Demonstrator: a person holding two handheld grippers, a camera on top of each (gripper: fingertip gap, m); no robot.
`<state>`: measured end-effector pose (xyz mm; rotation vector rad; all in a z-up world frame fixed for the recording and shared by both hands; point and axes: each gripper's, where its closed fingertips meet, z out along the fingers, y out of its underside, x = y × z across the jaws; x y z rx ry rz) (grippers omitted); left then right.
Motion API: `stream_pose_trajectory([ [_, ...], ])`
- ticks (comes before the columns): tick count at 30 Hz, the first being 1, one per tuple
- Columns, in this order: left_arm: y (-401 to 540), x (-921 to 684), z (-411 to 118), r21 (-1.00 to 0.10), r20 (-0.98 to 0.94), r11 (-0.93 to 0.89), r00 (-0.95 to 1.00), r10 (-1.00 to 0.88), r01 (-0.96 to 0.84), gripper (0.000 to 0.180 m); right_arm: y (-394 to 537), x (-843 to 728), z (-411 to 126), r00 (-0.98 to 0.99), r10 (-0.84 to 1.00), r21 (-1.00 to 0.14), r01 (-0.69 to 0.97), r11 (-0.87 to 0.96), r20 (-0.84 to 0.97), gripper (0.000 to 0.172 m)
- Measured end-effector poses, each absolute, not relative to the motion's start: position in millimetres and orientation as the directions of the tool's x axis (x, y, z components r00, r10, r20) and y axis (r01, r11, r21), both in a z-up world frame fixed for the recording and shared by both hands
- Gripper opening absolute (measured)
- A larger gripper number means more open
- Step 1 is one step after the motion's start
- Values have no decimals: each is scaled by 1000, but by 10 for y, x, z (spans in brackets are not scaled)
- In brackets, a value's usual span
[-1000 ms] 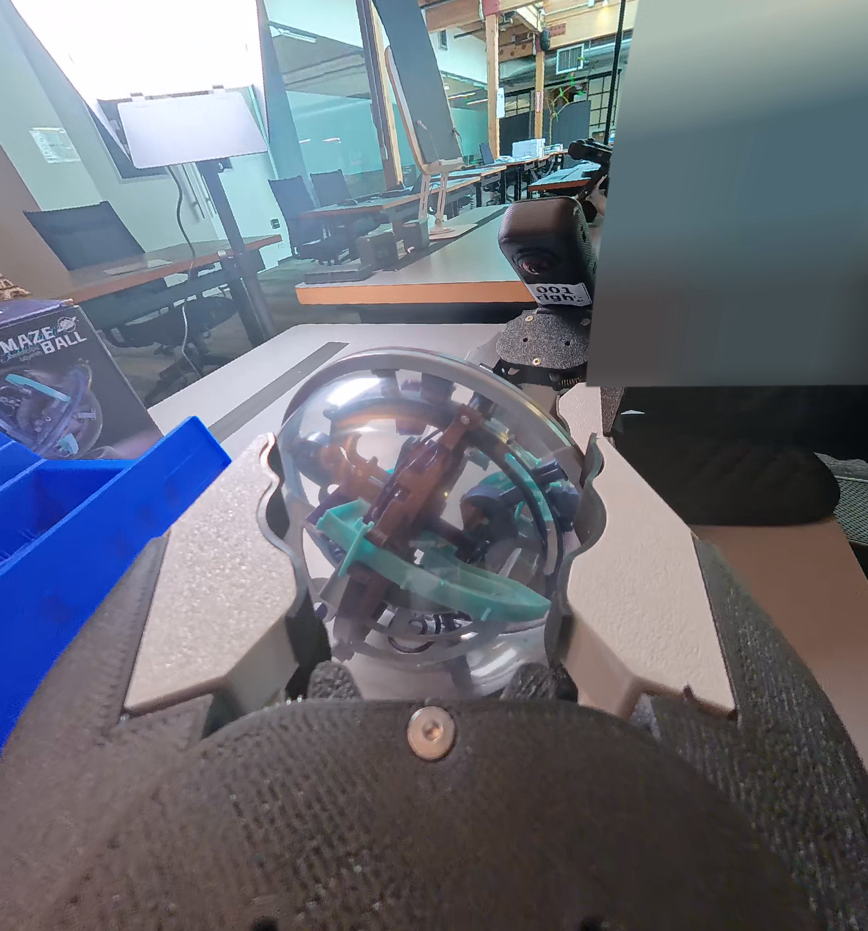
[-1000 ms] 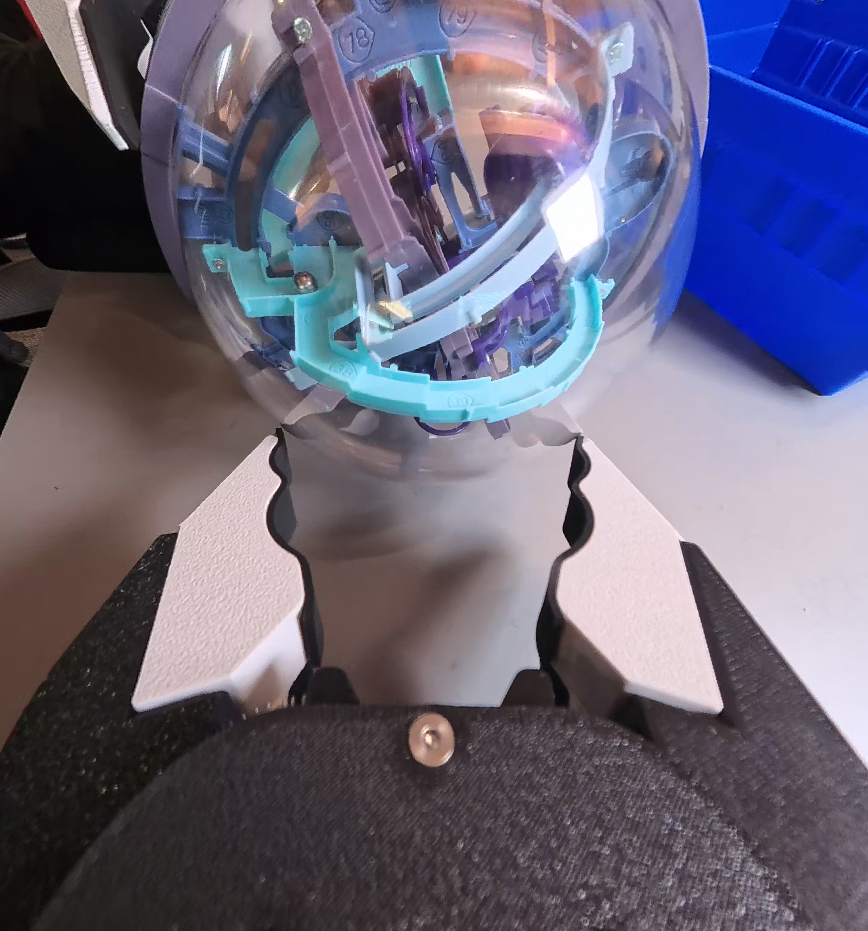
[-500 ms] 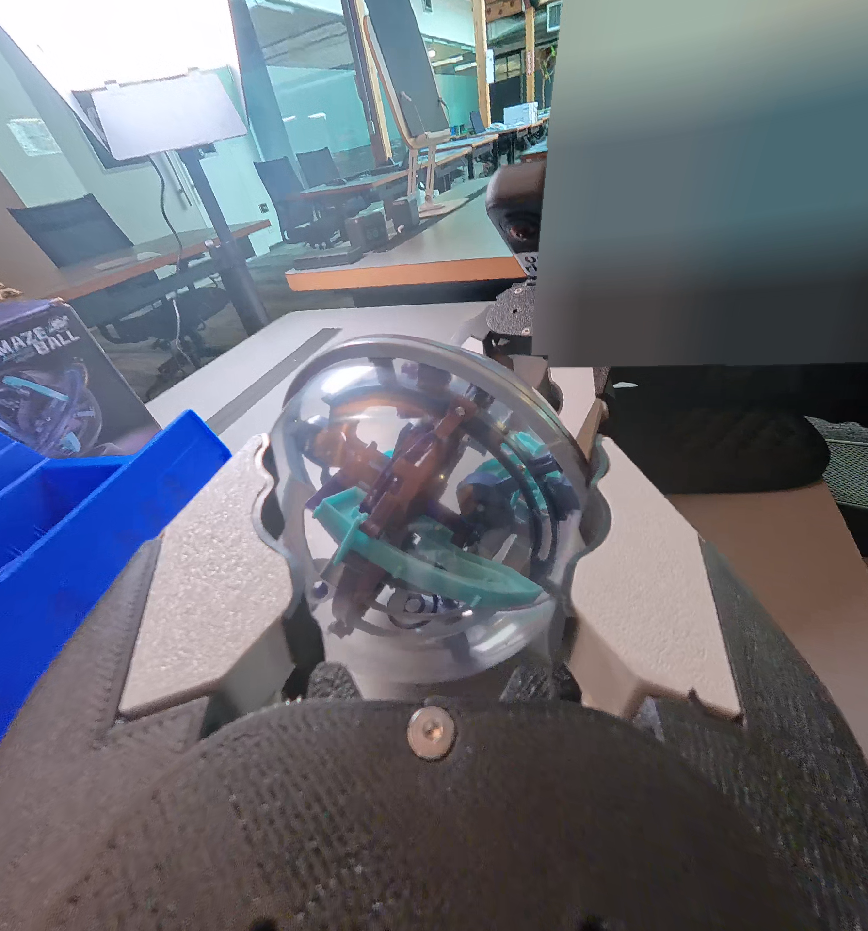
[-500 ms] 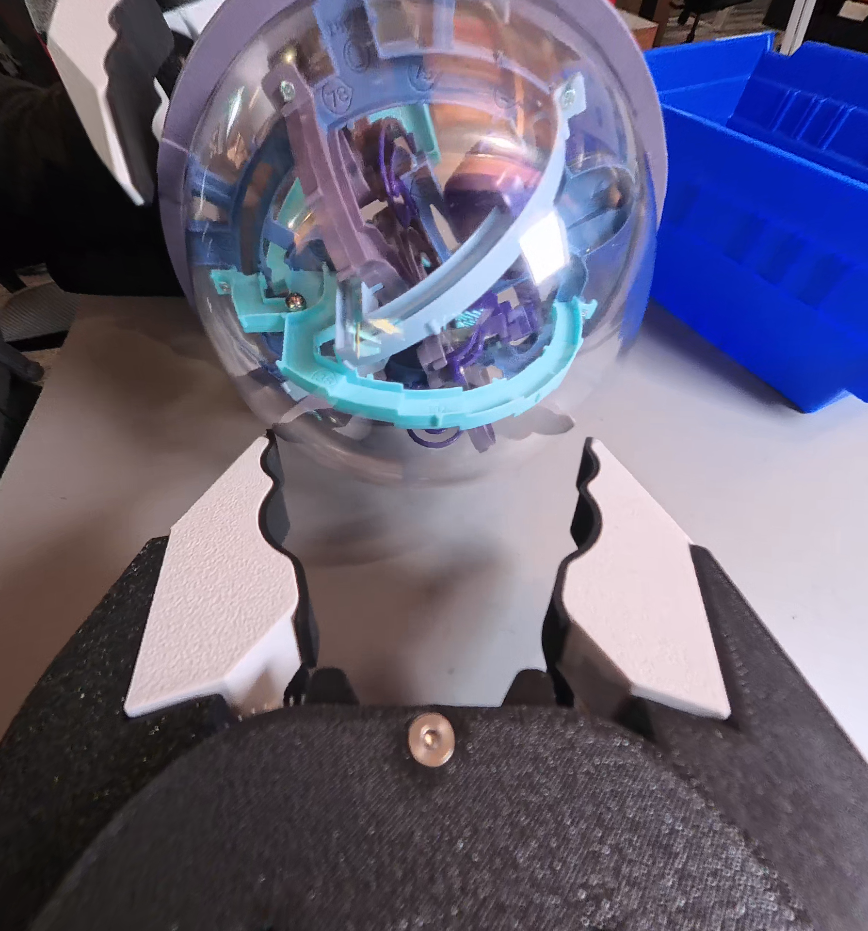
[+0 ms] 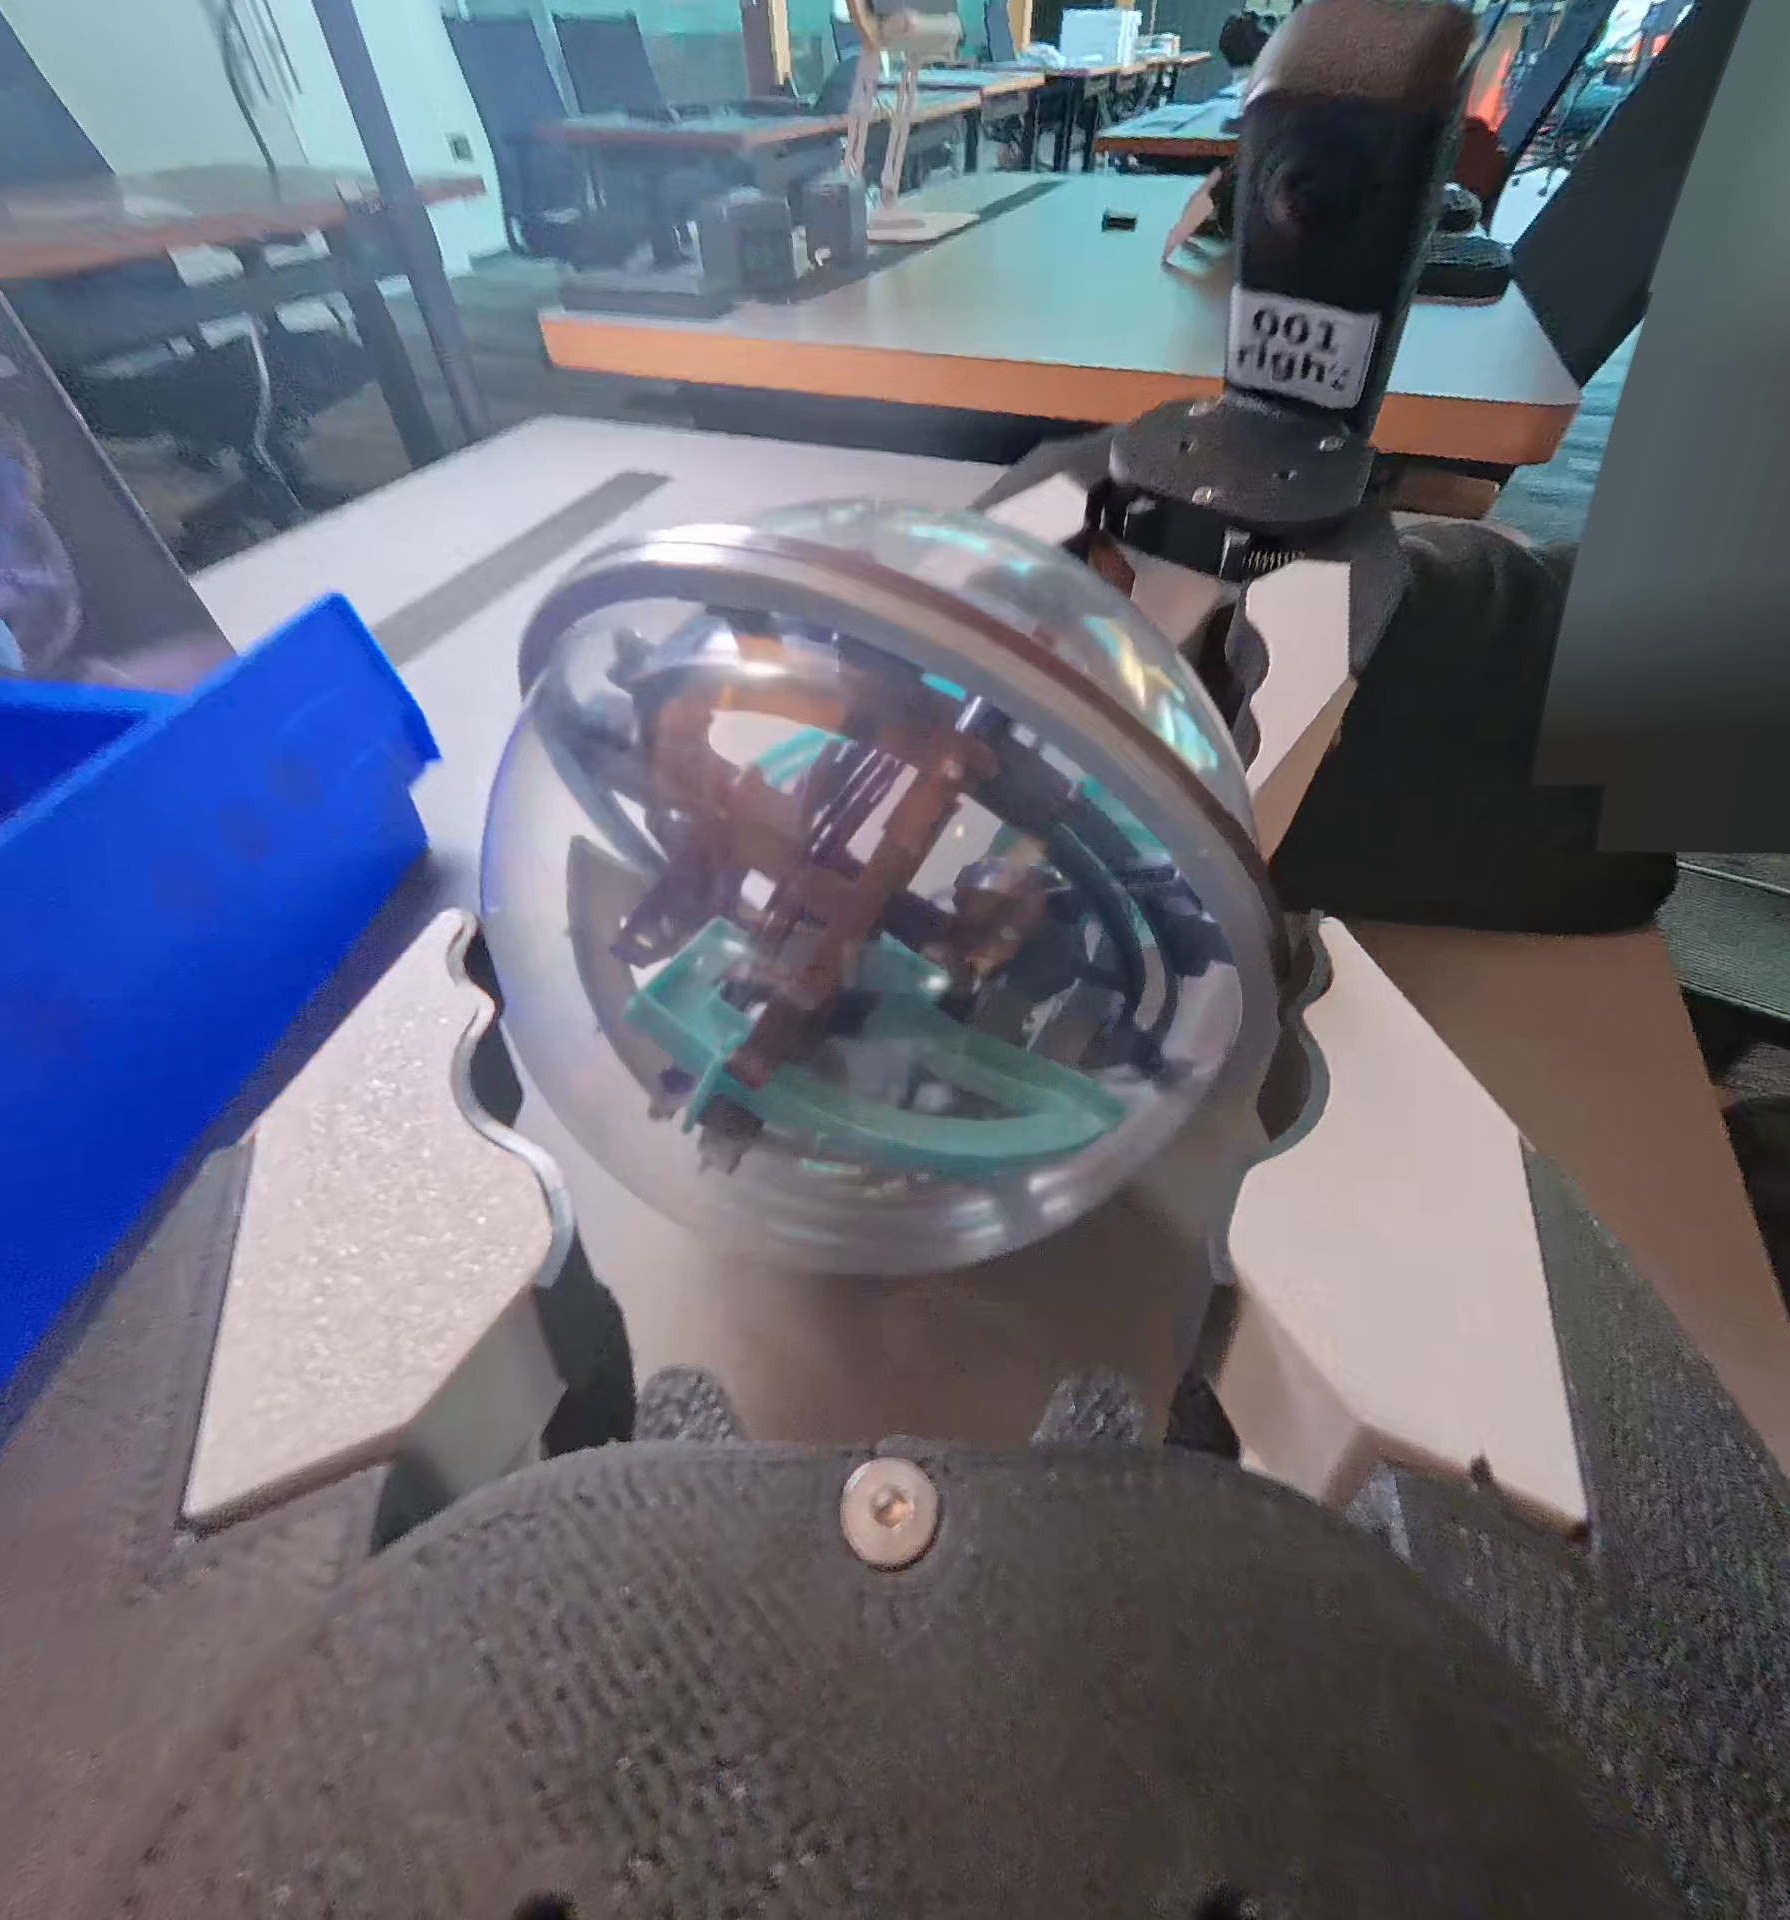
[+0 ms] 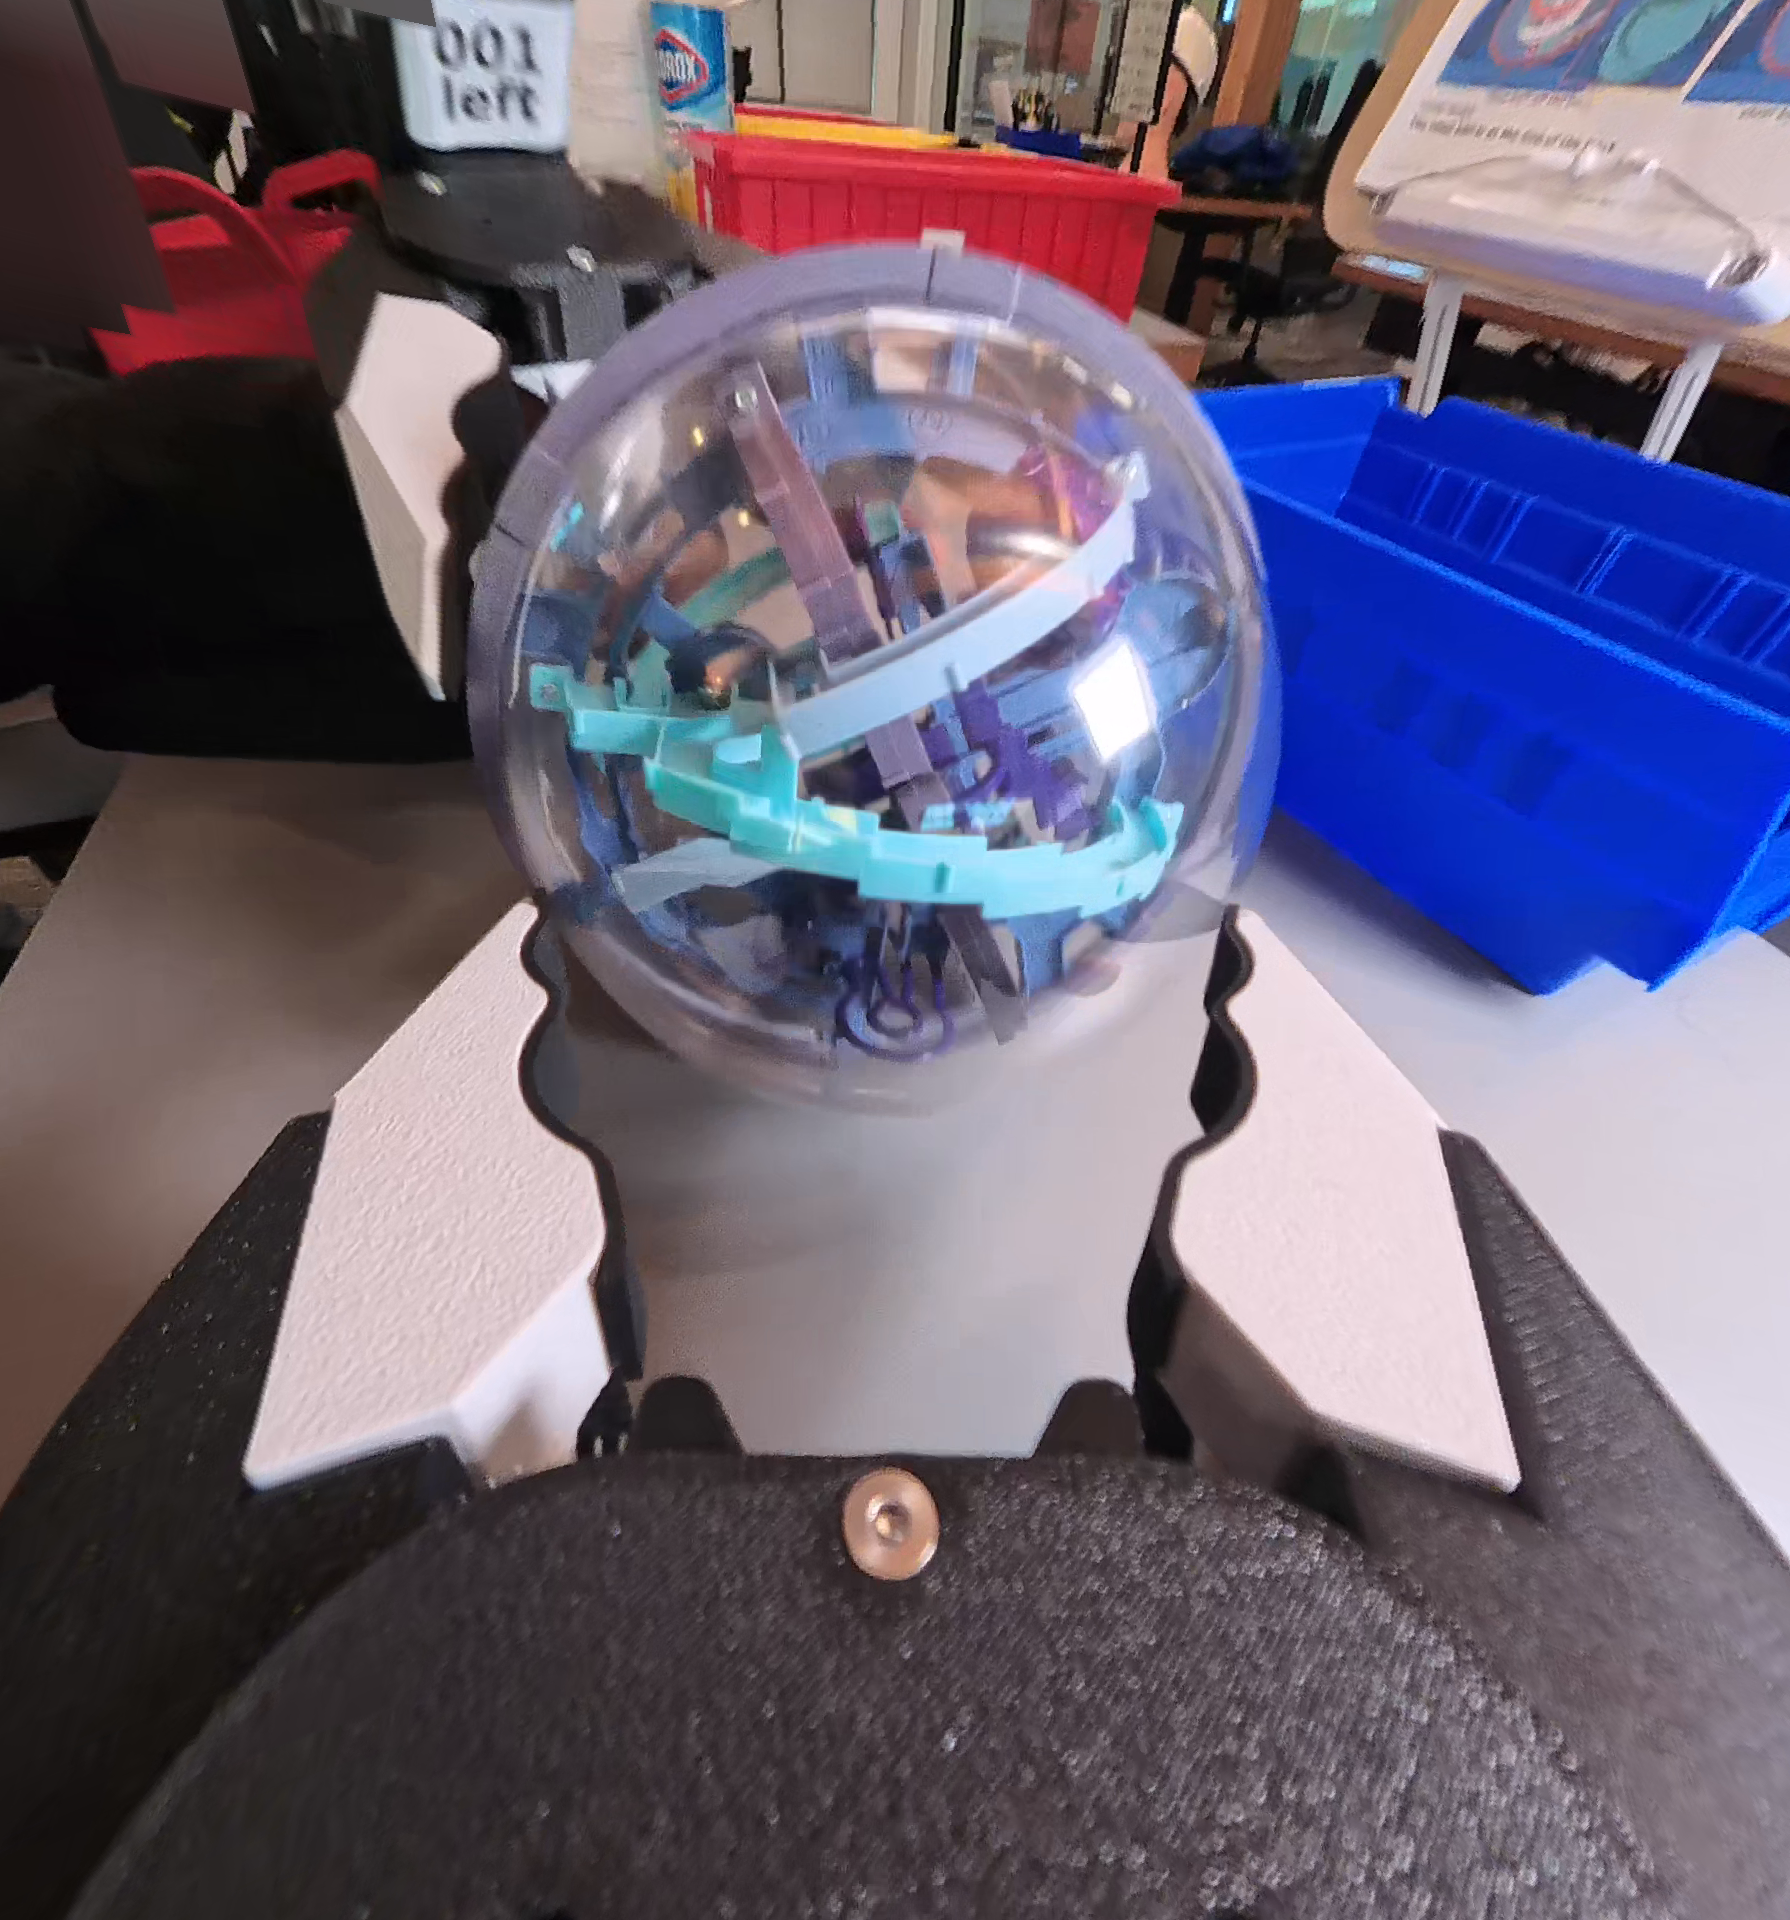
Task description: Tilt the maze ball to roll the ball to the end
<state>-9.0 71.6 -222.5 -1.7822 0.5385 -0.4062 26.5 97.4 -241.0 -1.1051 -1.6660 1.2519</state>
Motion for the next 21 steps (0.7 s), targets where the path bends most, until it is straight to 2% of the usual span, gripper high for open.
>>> stream_pose_trajectory([
  [4,649,-106,-2430,-942,157,-330,799,-581,-55,145,930,274,-2226,-330,941,-987,109,115,73,118],
  [10,649,-135,-2455,-933,204,-358,788,-581,-22,144,1012,270,-2267,-321,947,-990,129,62,17,122],
  [14,675,-154,-2467,-919,298,-388,767,-569,69,144,982,200,-2269,-345,939,-990,136,29,-20,122],
  [17,667,-136,-2536,-883,398,-450,720,-569,133,144,957,146,-2208,-339,941,-989,136,61,12,127],
  [21,579,-13,-2681,-832,478,-544,643,-598,113,143,872,151,-2116,-361,931,-977,172,125,56,127],
])
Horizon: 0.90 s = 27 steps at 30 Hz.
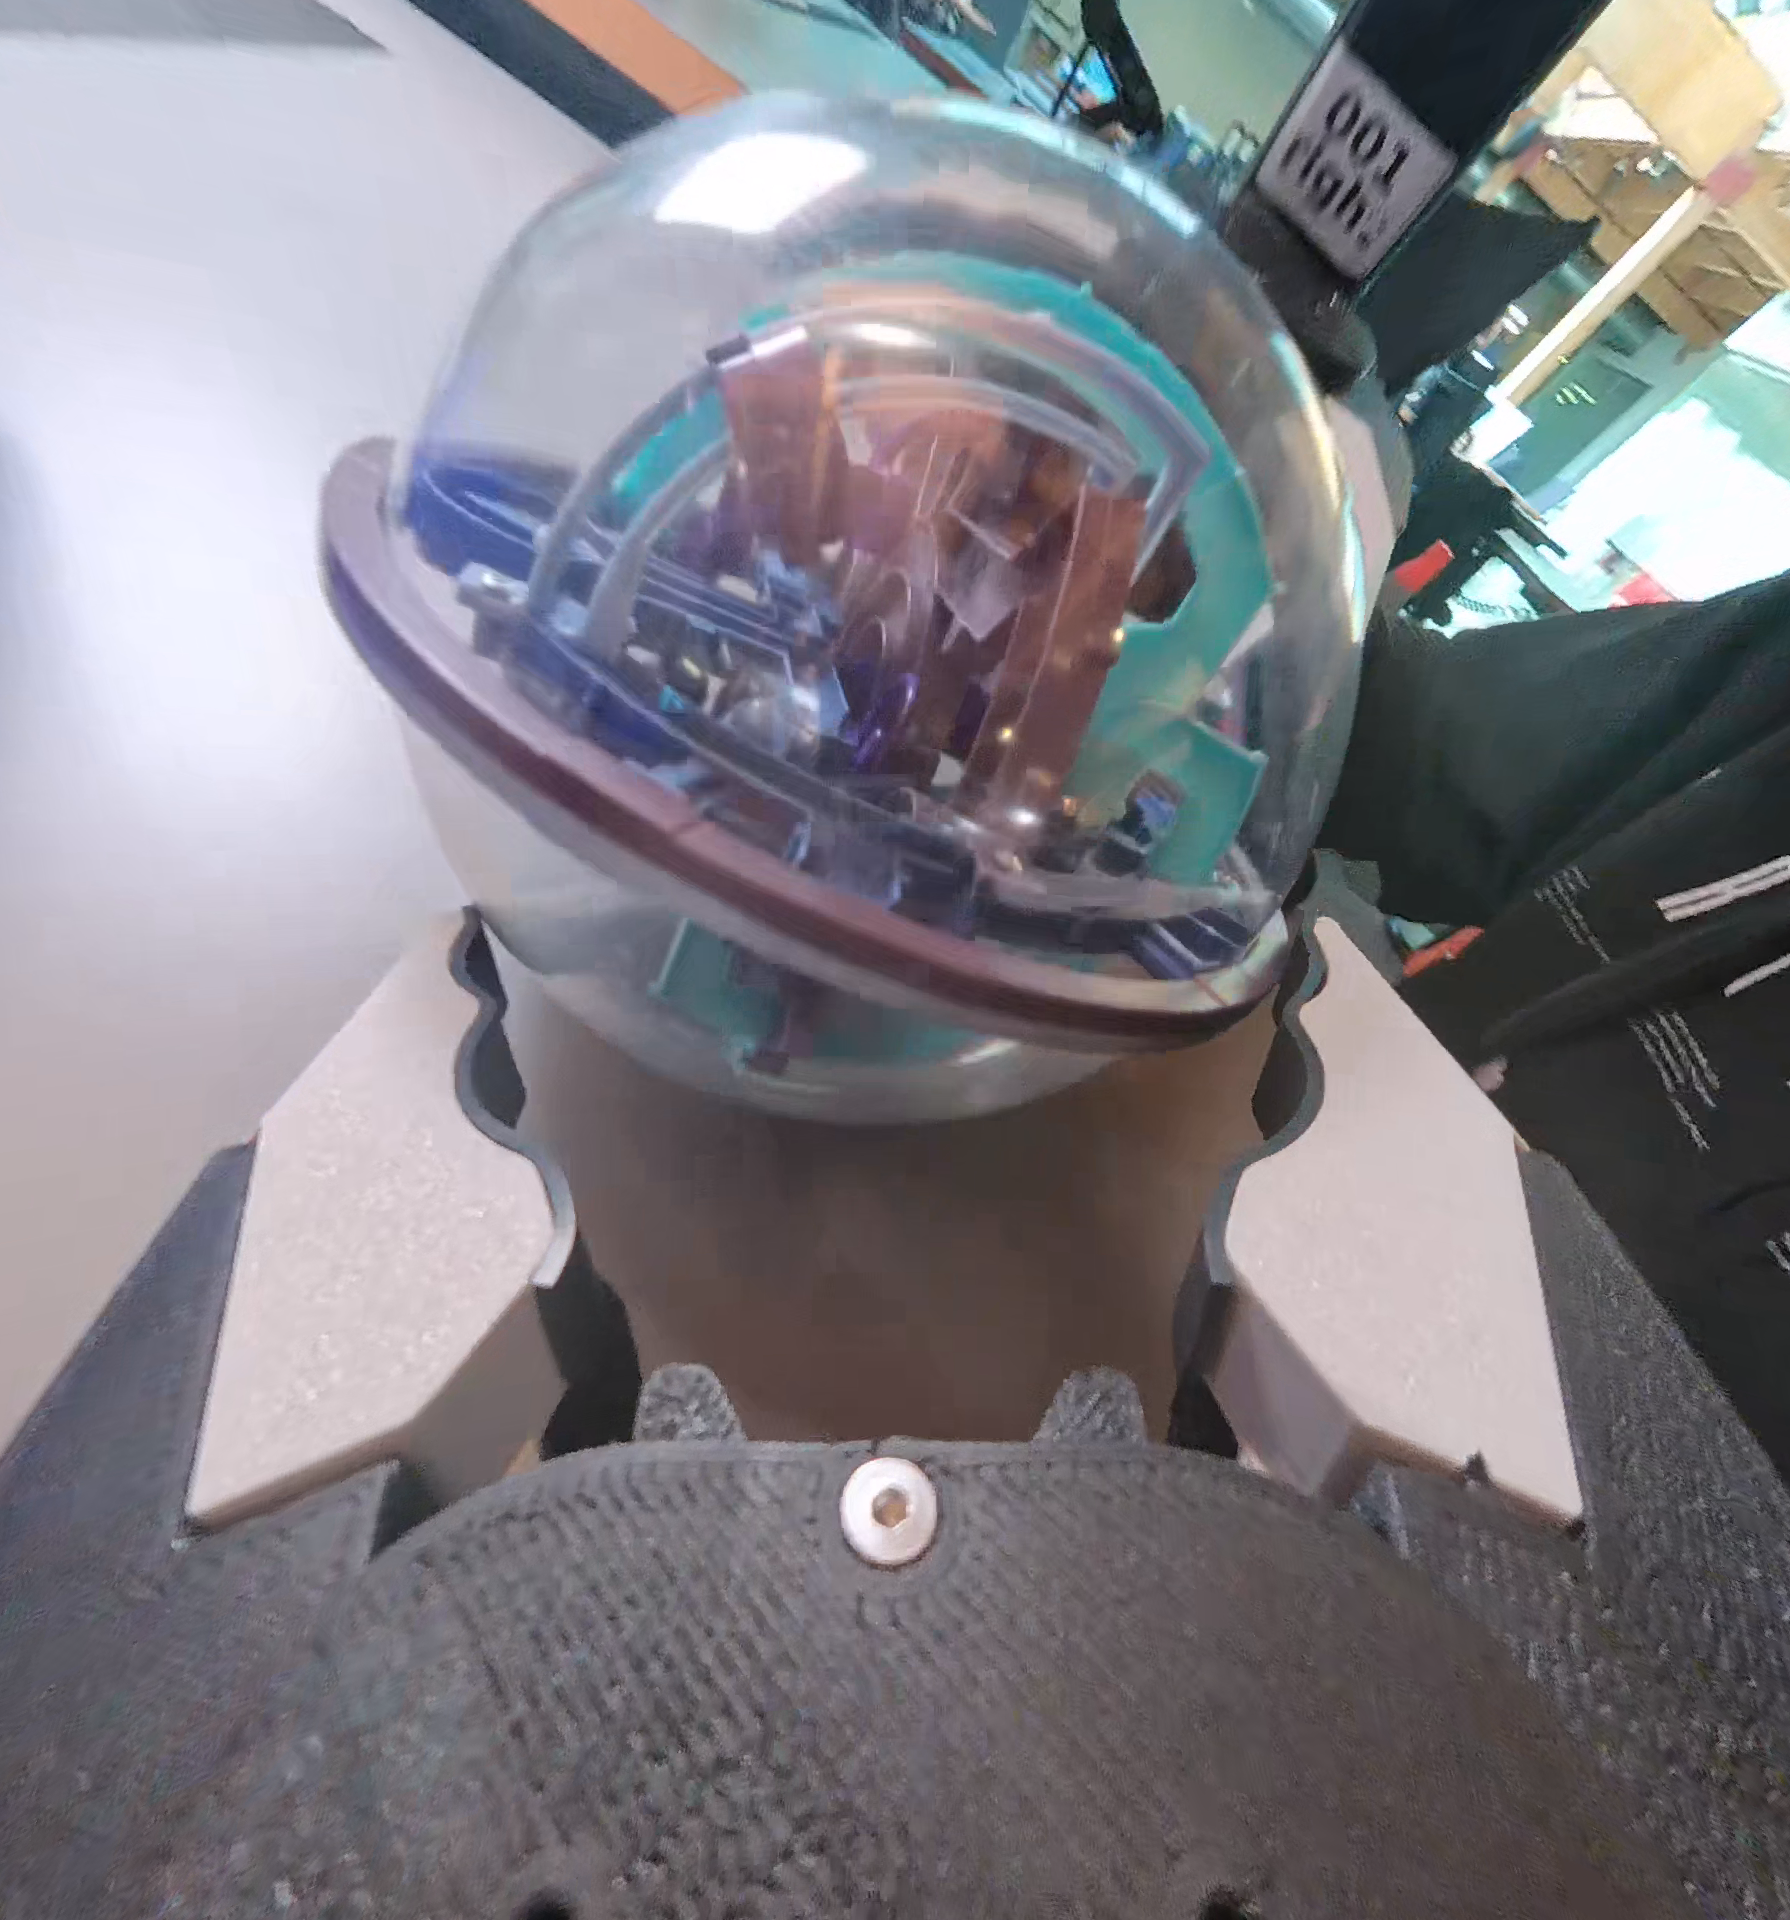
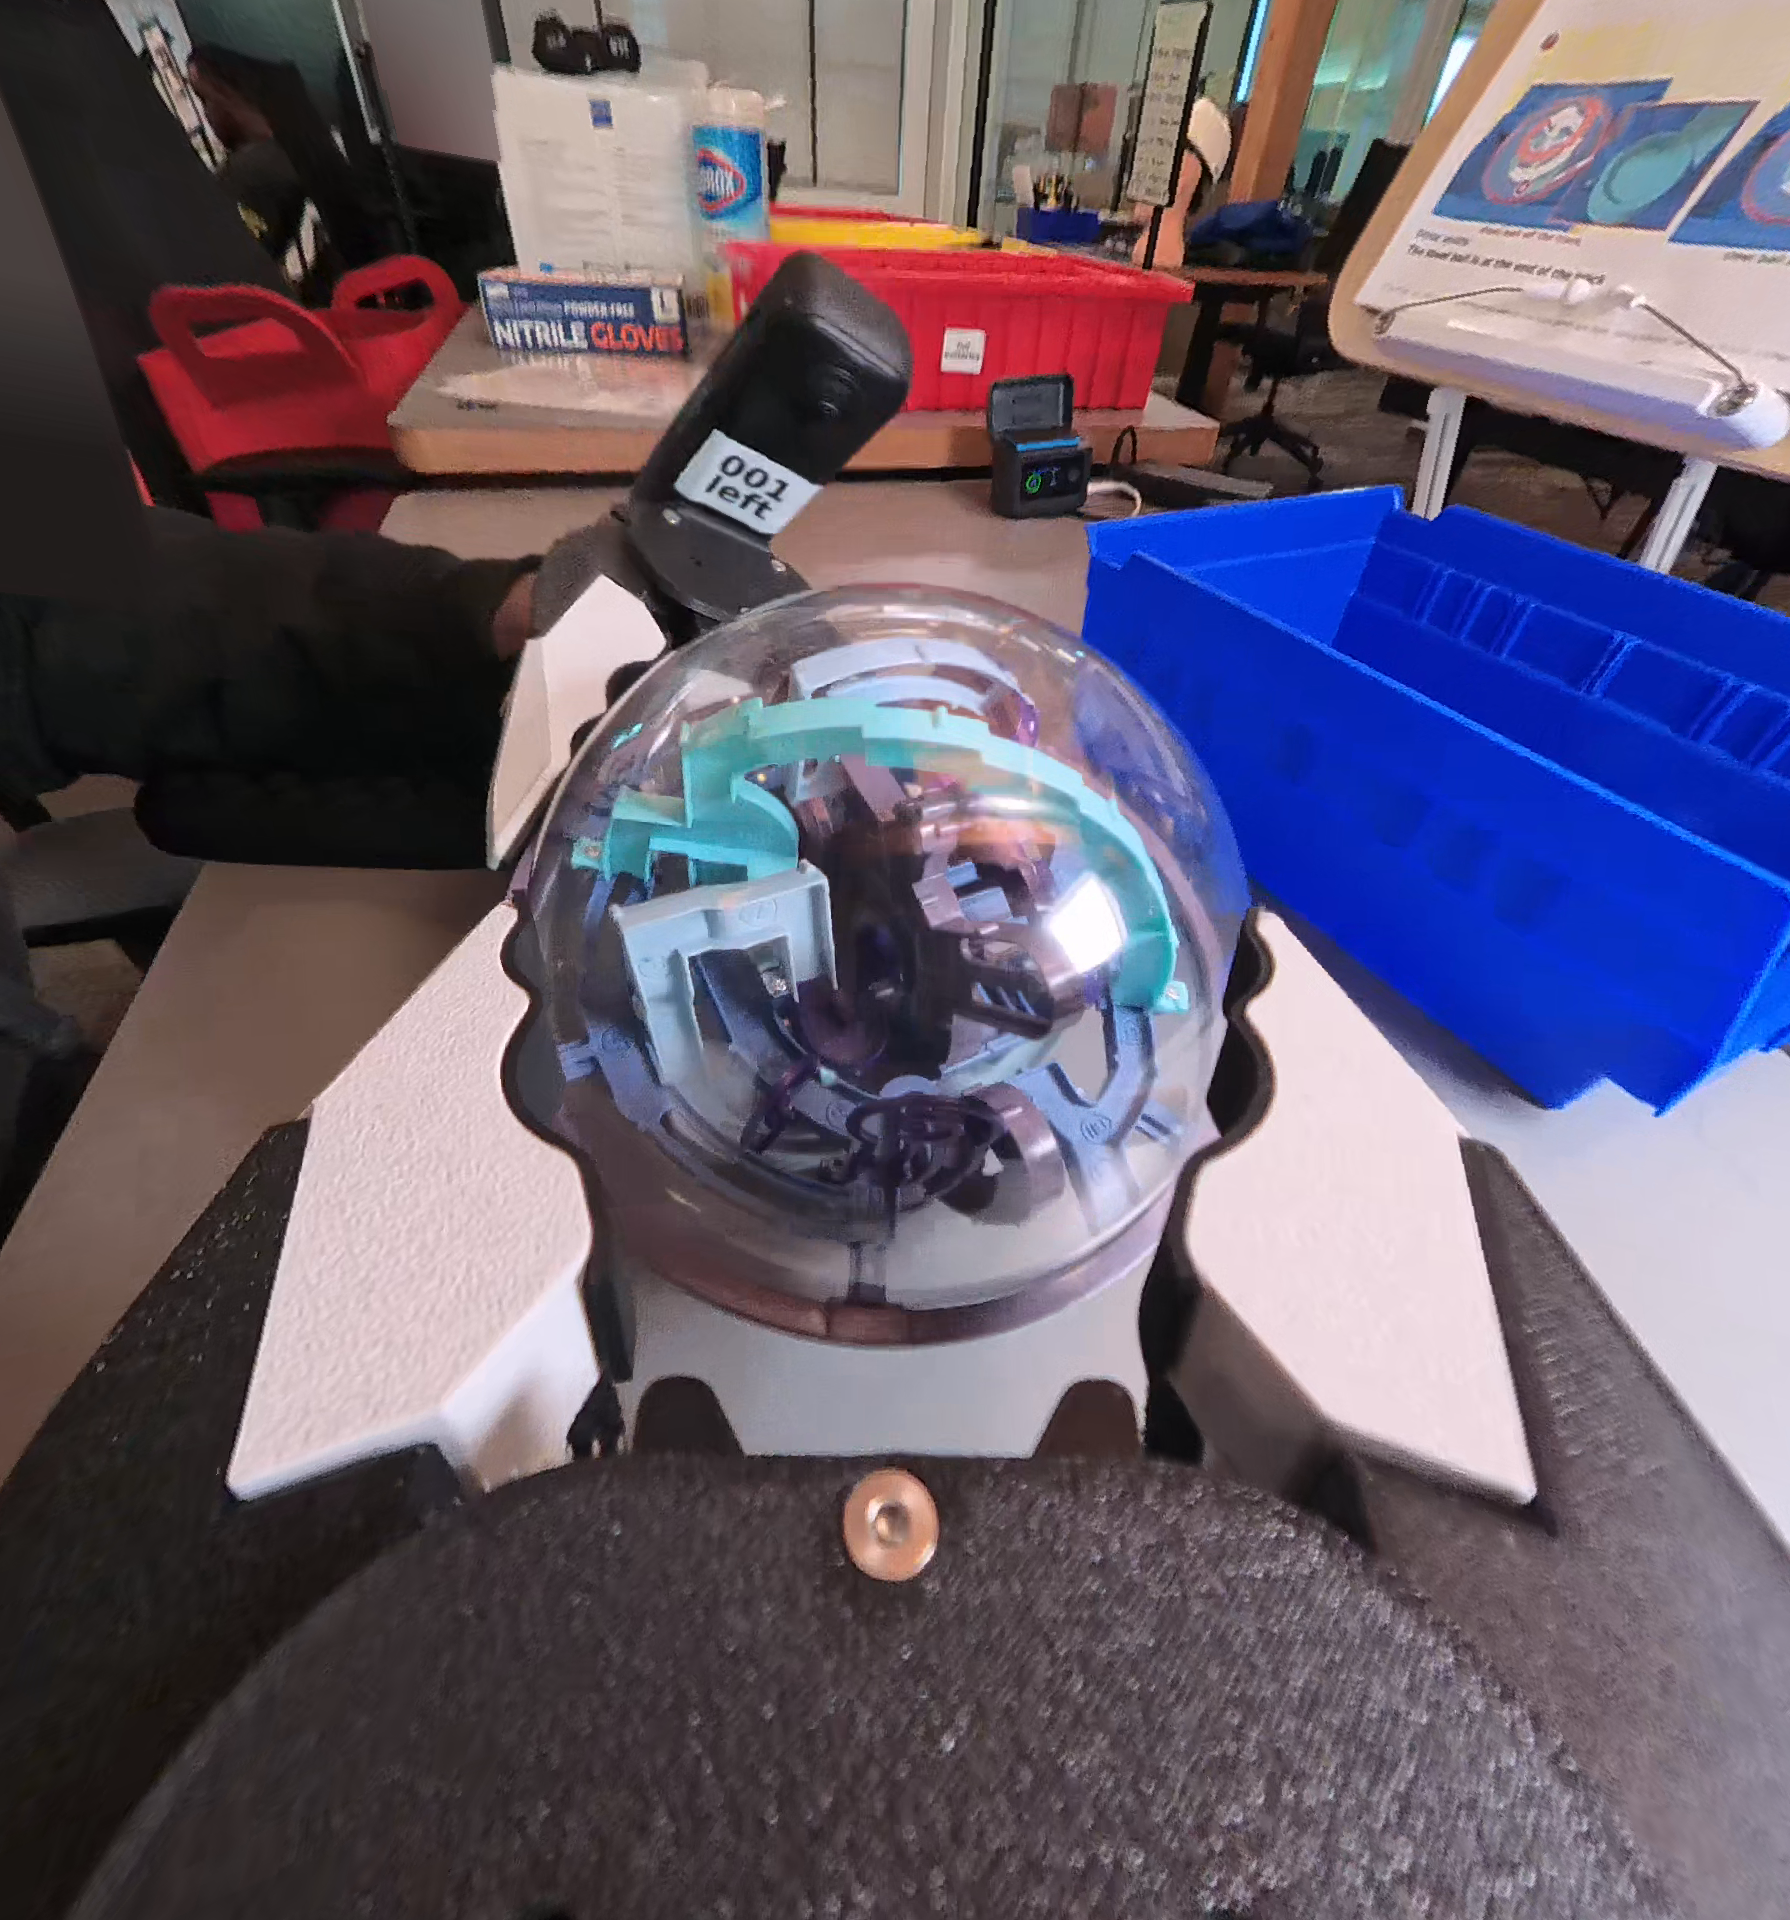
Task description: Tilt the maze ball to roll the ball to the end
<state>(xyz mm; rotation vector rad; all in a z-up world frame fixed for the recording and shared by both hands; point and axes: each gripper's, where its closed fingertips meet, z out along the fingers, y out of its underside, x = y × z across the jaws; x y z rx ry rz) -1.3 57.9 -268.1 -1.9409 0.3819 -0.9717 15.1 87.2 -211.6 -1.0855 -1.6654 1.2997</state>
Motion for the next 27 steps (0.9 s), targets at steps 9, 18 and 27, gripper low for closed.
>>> stream_pose_trajectory([
  [9,535,27,-2772,-763,578,-629,595,-558,151,146,811,-10,-2086,-391,920,-907,382,178,16,127],
  [18,552,-75,-2753,-755,578,-629,639,-508,183,149,801,-205,-2074,-441,896,-879,447,166,-55,126],
  [27,642,-56,-2652,-779,567,-579,667,-484,242,144,956,-76,-2074,-463,878,-938,345,48,-125,126],
])
